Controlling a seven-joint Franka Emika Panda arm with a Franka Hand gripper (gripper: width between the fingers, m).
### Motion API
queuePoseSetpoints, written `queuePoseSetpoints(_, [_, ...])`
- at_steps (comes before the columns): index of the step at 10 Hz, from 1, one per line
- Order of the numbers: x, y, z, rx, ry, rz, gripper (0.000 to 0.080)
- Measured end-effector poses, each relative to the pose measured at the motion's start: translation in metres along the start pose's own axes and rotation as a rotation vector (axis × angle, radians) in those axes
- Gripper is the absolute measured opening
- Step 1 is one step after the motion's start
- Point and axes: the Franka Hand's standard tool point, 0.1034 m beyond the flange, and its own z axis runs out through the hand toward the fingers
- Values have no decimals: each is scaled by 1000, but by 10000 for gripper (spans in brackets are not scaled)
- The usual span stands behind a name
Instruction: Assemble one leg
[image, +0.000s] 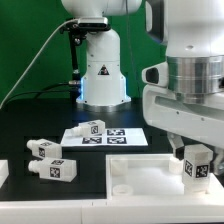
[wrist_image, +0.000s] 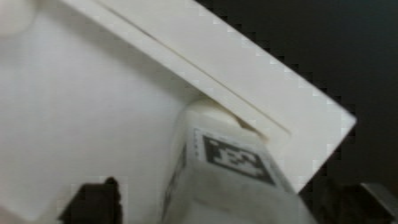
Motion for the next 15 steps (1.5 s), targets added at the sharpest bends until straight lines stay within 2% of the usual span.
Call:
queuePoseSetpoints(2, [-4,-1,-4,35,43,-128,644])
queuePoseSetpoints(5, [-1,2,-2,27,46,-328,649])
queuePoseSetpoints(7, [10,10,0,8,66,-725,649])
queuePoseSetpoints(9, [12,11,0,11,65,-704,649])
queuePoseSetpoints(10, [11,11,0,10,65,-704,517])
queuePoseSetpoints(11, [12,11,0,11,65,-696,517])
queuePoseSetpoints(12, [11,11,0,14,63,-618,380])
queuePoseSetpoints(13, [11,10,0,17,62,-541,282])
queuePoseSetpoints(15, [7,10,1,14,64,-291,282])
